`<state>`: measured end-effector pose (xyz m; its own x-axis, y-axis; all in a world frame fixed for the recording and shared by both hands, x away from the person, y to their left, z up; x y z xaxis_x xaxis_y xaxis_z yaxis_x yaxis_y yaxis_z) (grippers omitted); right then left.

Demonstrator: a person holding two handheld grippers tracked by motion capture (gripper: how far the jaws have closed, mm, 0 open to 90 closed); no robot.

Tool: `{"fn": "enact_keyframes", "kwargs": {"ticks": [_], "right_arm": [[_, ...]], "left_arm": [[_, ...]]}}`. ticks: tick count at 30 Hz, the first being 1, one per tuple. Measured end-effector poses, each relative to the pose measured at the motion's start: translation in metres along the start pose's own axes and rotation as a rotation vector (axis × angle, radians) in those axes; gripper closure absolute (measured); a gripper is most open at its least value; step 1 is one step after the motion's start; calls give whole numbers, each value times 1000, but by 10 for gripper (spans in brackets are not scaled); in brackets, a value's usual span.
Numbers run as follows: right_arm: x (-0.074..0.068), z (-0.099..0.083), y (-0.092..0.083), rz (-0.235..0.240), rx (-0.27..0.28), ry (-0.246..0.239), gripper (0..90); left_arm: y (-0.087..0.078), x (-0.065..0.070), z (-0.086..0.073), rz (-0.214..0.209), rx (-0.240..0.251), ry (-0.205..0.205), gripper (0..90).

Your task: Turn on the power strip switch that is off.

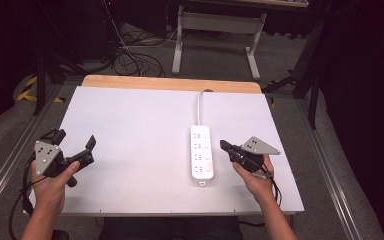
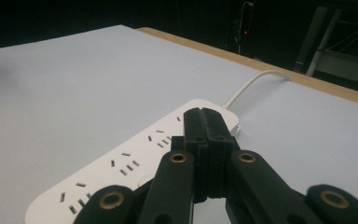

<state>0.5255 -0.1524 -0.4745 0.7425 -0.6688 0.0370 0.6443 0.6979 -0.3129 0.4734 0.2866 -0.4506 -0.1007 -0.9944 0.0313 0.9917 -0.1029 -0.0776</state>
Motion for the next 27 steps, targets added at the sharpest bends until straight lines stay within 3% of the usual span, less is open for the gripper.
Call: {"fn": "enact_keyframes", "kwargs": {"ticks": [7, 16, 27], "right_arm": [[-8, -6, 8, 35, -52, -27, 900], [-22, -17, 25, 99, -161, -8, 900], [-22, -27, 35, 105, -220, -7, 896]], "left_arm": [[0, 0, 0, 1, 0, -2, 80], [-1, -1, 0, 2, -1, -4, 80], [-2, -1, -1, 2, -4, -5, 80]]}}
Point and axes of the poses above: each handheld gripper's, and its own axes: y roughly forward along the jaws, z roughly out of its top, x roughly to its right, the point moved 8 cm from there along y, roughly forward along the jaws, and after that the axes turned 4 degrees about z, right-handed, at the moved point
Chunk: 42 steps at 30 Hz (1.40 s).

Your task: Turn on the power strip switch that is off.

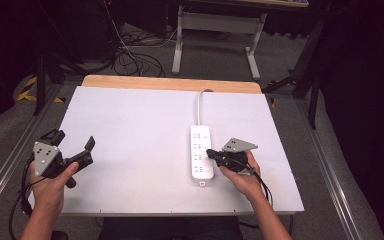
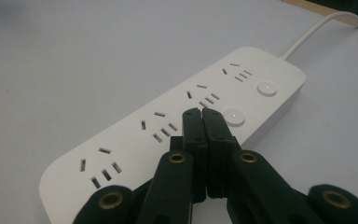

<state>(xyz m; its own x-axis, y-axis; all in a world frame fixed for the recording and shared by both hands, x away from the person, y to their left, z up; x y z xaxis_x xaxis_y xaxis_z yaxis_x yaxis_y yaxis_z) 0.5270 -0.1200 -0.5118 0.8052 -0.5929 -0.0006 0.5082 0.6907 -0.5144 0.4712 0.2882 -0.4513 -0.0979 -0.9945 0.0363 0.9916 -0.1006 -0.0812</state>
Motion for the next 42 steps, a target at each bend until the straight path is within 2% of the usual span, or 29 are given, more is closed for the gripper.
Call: {"fn": "enact_keyframes", "kwargs": {"ticks": [5, 12, 21, 25, 29, 32, 40, 42], "right_arm": [[0, -5, 4, 0, -36, -6, 900], [2, -5, 4, 9, -35, 18, 900], [-1, -4, 6, 8, -44, 20, 900], [-1, -4, 9, 11, -48, 44, 900], [-3, 0, 14, 5, -75, 65, 900], [-4, 1, 15, -11, -100, 52, 900], [-4, 1, 14, -22, -98, 35, 900], [-4, 1, 13, -12, -85, 58, 900]], "left_arm": [[0, -1, 0, -2, -2, 1, 83], [-1, 0, 0, -2, -2, -1, 83], [-1, 0, -1, -2, -4, 1, 84], [-1, 0, -1, -2, -4, 2, 85], [-2, -1, -1, -1, -6, -1, 85], [-2, -2, -1, 1, -2, -3, 85], [-5, -5, -1, 9, 0, -9, 85], [-5, -6, -1, 10, -1, -10, 85]]}}
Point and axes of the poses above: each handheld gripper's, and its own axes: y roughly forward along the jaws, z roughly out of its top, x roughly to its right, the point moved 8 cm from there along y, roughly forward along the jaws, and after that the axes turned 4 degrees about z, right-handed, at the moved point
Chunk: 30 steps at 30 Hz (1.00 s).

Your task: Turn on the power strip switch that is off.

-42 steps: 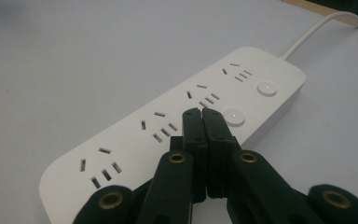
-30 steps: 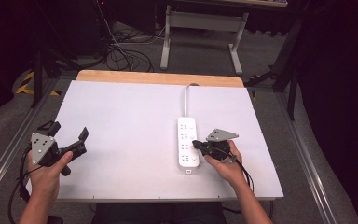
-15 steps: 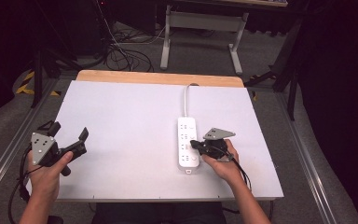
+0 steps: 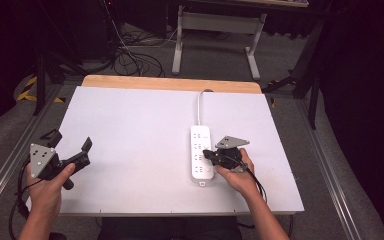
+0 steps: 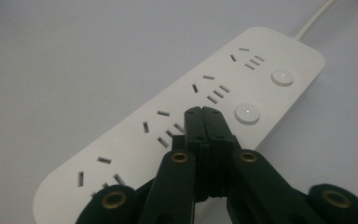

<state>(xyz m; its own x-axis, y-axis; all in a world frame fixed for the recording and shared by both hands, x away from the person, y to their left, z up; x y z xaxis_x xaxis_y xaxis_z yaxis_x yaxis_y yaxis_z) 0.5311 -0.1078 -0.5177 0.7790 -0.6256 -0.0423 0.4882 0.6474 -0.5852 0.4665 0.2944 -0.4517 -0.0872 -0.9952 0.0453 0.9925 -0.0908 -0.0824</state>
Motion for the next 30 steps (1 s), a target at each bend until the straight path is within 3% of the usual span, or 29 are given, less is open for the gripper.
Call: {"fn": "enact_keyframes", "kwargs": {"ticks": [15, 30], "right_arm": [[5, -4, -8, -18, 7, 41, 900], [0, -7, -8, -61, -25, -7, 900]], "left_arm": [[1, 3, 0, -8, 1, 2, 87], [0, -1, 0, 2, 2, -13, 87]]}}
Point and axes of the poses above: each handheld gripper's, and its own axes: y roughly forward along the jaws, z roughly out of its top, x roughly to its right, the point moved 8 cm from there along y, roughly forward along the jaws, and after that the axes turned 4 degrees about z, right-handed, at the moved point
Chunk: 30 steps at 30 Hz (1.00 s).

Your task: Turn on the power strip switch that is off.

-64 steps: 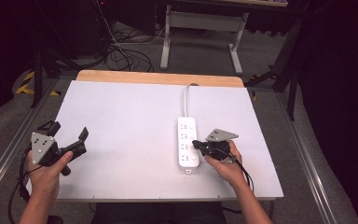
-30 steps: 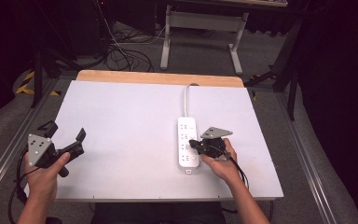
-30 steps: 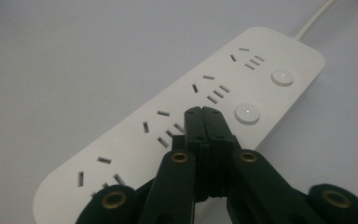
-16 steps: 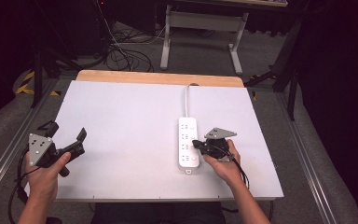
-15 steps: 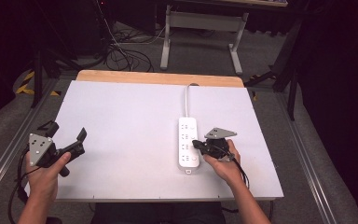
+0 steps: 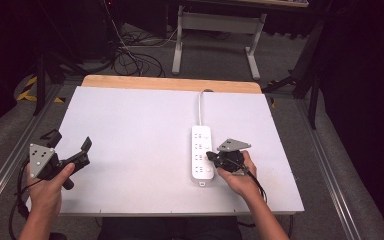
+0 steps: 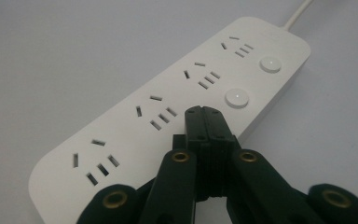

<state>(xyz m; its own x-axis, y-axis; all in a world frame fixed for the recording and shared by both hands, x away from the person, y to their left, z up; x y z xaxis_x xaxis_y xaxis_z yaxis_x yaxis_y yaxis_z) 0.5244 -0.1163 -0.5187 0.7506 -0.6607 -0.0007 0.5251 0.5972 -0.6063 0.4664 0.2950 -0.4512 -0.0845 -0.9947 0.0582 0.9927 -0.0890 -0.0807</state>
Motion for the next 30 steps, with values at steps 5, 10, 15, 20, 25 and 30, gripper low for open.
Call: {"fn": "enact_keyframes", "kwargs": {"ticks": [5, 10, 15, 20, 25, 30], "right_arm": [[-3, 1, 2, 2, -21, 7, 900], [-2, 1, 1, 2, -22, 10, 900], [-2, 1, 1, -2, -20, 6, 900], [-4, 1, 2, -20, -28, -10, 900], [-4, 2, 2, -22, -32, -14, 900], [-4, 2, 2, -27, -34, -15, 900]], "left_arm": [[0, 0, 0, 2, -1, -1, 87], [-1, -1, 0, 6, -1, -3, 87], [0, -1, 0, 4, -2, -1, 87], [-1, -1, 0, 4, 1, 3, 87], [-4, -2, 0, 8, 2, 0, 88], [-6, -2, 0, 12, 2, 3, 88]]}}
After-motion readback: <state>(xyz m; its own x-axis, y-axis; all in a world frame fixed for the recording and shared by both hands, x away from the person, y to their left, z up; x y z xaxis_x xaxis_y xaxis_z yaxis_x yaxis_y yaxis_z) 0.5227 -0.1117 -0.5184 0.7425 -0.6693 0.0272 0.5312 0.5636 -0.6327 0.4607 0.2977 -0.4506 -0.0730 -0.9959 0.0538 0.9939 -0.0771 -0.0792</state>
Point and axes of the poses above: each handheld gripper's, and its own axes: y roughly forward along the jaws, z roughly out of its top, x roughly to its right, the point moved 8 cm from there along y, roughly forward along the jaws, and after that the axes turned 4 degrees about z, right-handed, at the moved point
